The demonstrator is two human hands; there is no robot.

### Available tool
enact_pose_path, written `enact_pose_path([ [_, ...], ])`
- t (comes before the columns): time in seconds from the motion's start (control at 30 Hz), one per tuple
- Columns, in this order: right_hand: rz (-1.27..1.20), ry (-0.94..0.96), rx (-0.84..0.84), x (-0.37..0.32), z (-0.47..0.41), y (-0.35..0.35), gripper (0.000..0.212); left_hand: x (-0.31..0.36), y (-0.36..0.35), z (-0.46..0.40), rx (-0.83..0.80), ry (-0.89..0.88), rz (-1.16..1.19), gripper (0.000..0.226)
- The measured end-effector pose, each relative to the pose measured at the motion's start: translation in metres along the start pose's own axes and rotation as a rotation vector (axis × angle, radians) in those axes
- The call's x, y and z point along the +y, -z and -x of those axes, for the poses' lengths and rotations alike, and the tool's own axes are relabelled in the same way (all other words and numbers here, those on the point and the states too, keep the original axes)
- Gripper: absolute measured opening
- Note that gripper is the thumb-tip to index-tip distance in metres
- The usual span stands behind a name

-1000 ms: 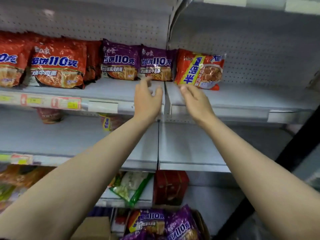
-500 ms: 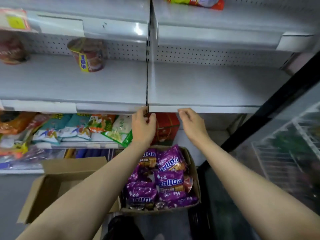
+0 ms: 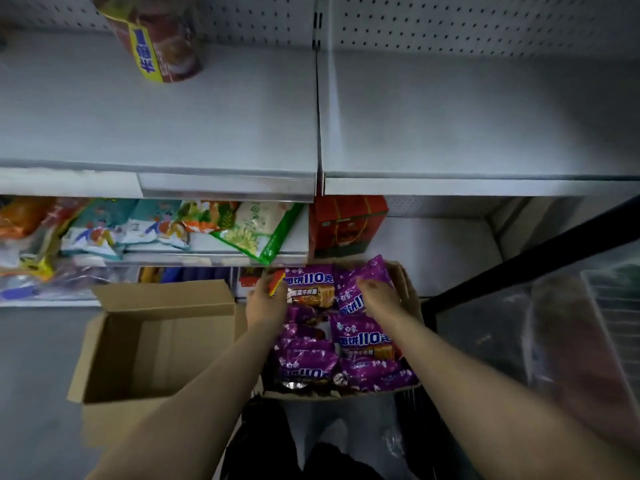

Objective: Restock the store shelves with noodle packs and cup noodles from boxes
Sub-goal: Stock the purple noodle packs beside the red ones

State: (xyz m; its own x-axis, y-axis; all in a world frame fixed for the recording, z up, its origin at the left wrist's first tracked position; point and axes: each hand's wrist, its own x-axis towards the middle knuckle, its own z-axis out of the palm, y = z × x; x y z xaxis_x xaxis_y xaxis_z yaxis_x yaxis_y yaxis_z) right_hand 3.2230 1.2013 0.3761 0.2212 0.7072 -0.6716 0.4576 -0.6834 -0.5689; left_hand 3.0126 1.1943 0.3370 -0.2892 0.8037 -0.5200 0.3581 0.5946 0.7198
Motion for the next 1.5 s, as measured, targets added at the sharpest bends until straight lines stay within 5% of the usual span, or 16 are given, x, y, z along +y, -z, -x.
enact_pose_path([
  [0.53, -0.156, -0.288, -0.125, 0.029, -0.125, -0.061, 0.028, -0.050, -0.056, -0.131, -0.290, 0.151, -0.138, 0.049],
  [0.9, -0.220, -0.321, -0.201, 0.045, -0.201, -0.110, 0.045, -0.073, -0.093, -0.187, -0.355, 0.385, 0.122, 0.035],
  [1.5, -0.614, -0.509, -0.031, 0.050, -0.102, -0.053, 0.074, 0.005, -0.083, -0.095, -0.277, 0.266, -0.078, 0.044],
])
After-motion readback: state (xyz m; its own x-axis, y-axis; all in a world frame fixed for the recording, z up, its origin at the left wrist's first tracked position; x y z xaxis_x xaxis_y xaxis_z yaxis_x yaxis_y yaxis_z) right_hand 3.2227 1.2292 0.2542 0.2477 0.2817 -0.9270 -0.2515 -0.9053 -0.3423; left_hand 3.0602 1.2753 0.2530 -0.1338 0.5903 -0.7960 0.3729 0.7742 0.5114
